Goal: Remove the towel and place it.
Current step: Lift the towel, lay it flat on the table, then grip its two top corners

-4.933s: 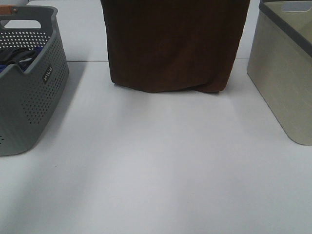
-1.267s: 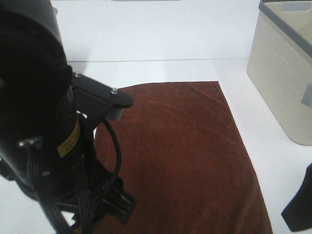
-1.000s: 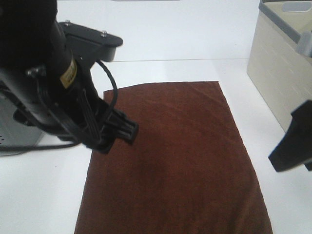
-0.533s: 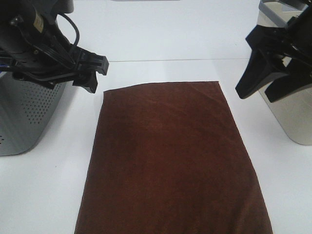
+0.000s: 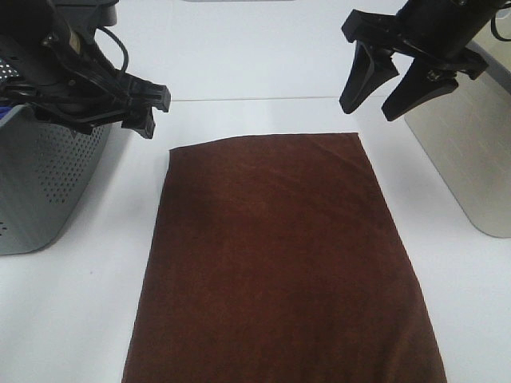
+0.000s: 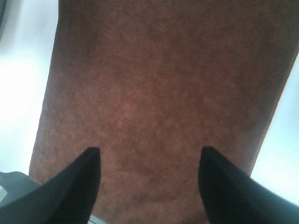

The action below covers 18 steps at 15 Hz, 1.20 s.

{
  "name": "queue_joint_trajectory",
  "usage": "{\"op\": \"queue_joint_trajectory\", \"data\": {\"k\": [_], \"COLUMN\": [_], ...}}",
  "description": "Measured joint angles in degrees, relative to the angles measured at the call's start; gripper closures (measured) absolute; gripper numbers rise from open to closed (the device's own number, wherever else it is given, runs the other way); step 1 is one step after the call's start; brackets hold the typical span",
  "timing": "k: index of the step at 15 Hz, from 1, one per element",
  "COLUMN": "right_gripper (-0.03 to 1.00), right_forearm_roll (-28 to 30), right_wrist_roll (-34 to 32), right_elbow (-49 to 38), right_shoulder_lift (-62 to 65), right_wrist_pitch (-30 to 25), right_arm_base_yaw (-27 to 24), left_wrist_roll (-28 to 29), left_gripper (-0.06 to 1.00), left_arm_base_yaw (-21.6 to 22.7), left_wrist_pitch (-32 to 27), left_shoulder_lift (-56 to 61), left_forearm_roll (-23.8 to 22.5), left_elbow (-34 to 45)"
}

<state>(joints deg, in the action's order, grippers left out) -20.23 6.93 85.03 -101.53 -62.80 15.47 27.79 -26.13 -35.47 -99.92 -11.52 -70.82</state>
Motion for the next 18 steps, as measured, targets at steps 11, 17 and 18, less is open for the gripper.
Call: {"op": "queue_joint_trajectory", "data": {"k": [11, 17, 18], "right_gripper": [0.43, 0.48, 0.48], "right_forearm_roll": [3.3, 12.0, 14.0], "right_wrist_roll": [1.0, 1.0, 0.9], "right_elbow": [11.5, 24.6, 25.6], "right_shoulder_lift": [-16.3, -30.7, -32.4], "right_wrist_pitch": [11.7, 13.9, 13.9], "right_arm_base_yaw": [0.0, 0.0, 0.0], "left_wrist_roll": [-0.6, -1.0, -1.1], "left_gripper": [0.23, 0.24, 0.24], "left_arm_base_yaw": [0.0, 0.0, 0.0], "left_wrist_pitch": [0.6, 1.1, 1.1], "left_shoulder_lift": [-13.6, -16.6, -16.6], "left_forearm_roll": [-0.5, -0.5, -0.5], "left_elbow": [-12.8, -16.2, -16.2]}}
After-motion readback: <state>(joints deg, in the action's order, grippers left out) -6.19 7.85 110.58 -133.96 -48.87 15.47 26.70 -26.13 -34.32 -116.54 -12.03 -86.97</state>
